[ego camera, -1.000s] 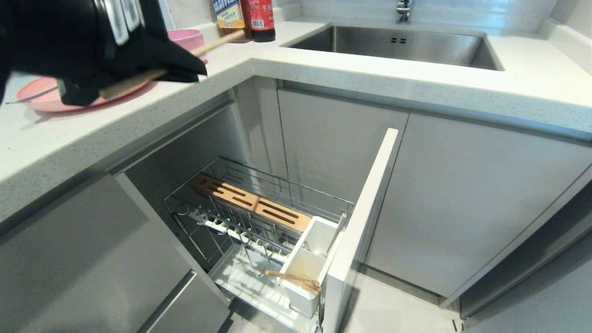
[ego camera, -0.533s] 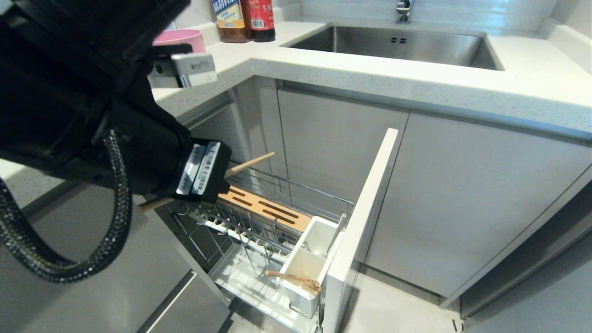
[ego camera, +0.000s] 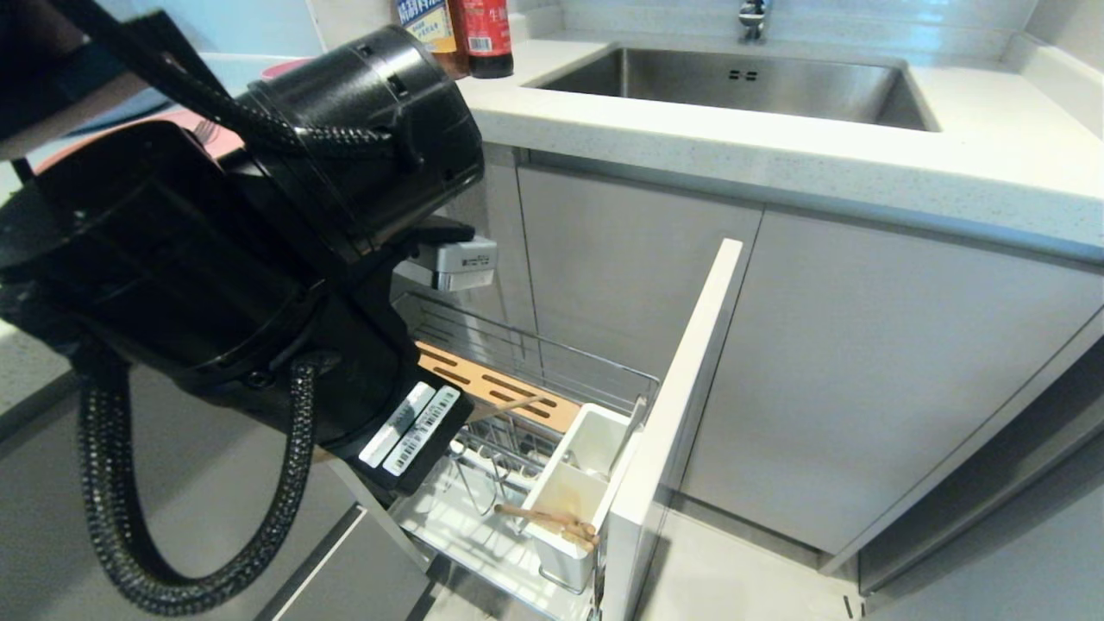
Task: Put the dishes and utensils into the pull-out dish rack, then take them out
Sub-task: Pick up the chopsticks and place it in the cupboard
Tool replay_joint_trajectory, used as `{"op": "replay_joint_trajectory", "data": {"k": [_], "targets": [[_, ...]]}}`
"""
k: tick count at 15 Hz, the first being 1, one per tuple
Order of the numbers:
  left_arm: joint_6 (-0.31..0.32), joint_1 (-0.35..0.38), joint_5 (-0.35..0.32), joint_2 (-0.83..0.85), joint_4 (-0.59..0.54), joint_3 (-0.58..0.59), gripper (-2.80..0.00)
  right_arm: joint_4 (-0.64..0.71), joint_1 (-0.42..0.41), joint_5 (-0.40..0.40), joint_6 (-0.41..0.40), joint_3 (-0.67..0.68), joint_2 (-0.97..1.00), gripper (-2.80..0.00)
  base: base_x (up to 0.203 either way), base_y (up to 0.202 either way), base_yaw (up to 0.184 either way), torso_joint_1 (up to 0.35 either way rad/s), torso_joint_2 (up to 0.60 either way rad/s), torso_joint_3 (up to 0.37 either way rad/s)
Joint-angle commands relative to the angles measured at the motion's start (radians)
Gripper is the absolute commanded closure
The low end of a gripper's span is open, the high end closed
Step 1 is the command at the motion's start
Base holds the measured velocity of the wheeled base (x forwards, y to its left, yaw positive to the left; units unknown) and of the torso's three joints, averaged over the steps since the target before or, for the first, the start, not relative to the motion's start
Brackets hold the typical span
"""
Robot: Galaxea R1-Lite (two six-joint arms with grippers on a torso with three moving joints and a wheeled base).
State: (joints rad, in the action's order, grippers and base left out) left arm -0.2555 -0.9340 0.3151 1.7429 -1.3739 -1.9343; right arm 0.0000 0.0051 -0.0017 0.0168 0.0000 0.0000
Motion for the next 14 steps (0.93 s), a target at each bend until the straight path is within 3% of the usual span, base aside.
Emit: {"op": "replay_joint_trajectory", "data": {"k": [1, 4, 10, 14], "targets": [[0.014, 0.006, 0.000, 0.035, -0.020, 0.000, 0.00, 0.000, 0.001, 0.000, 0.000, 0.002, 0.000, 0.00, 0.000, 0.000, 0.000, 0.000, 0.00, 0.000], [0.062, 0.015, -0.002, 0.043, -0.074, 0.003, 0.00, 0.000, 0.000, 0.000, 0.000, 0.002, 0.000, 0.00, 0.000, 0.000, 0.000, 0.000, 0.00, 0.000], [0.225, 0.057, -0.153, 0.052, -0.094, 0.005, 0.00, 0.000, 0.001, 0.000, 0.000, 0.002, 0.000, 0.00, 0.000, 0.000, 0.000, 0.000, 0.00, 0.000], [0.260, 0.075, -0.174, 0.087, -0.097, 0.005, 0.00, 0.000, 0.000, 0.000, 0.000, 0.002, 0.000, 0.00, 0.000, 0.000, 0.000, 0.000, 0.00, 0.000]]}}
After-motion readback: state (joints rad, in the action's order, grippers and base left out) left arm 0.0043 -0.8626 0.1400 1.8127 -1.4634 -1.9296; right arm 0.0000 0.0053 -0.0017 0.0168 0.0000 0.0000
